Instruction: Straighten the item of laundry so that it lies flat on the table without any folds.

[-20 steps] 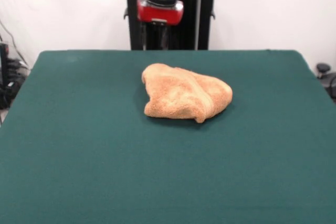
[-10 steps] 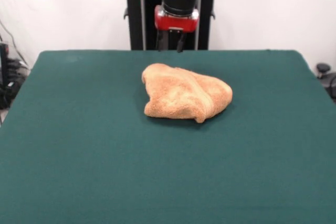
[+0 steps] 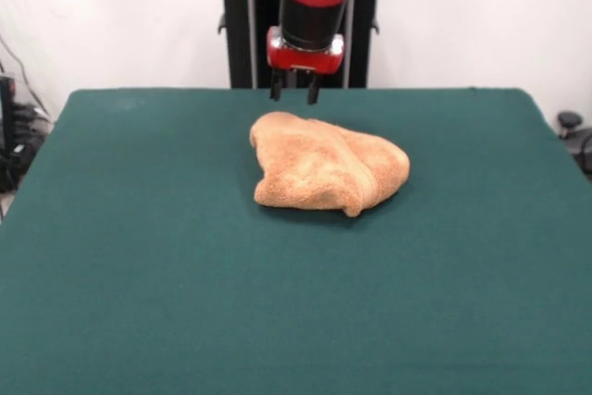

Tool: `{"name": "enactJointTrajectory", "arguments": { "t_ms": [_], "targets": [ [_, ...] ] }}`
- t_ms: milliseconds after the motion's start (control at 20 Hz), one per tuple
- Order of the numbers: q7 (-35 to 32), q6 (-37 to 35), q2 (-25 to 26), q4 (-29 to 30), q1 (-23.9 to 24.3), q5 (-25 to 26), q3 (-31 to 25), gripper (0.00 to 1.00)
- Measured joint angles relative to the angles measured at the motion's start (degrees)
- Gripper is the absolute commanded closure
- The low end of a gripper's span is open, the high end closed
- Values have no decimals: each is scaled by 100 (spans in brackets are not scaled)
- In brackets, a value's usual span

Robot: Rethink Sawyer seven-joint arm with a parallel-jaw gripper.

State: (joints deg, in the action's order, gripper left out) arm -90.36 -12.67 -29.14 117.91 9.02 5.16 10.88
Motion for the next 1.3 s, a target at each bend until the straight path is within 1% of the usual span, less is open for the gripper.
{"name": "enactJointTrajectory", "arguments": {
  "t_ms": [350,550,850,1050,1300],
  "targets": [
    [-1,-791,16,-354,-231,-205,133,0],
    [-1,-835,8,-419,-295,-267,167,0],
    [0,-859,98,-537,-51,-300,157,0],
    [0,-1129,145,-766,146,-301,158,0],
    [0,-1349,150,-1001,225,-300,154,0]
  ]
}}
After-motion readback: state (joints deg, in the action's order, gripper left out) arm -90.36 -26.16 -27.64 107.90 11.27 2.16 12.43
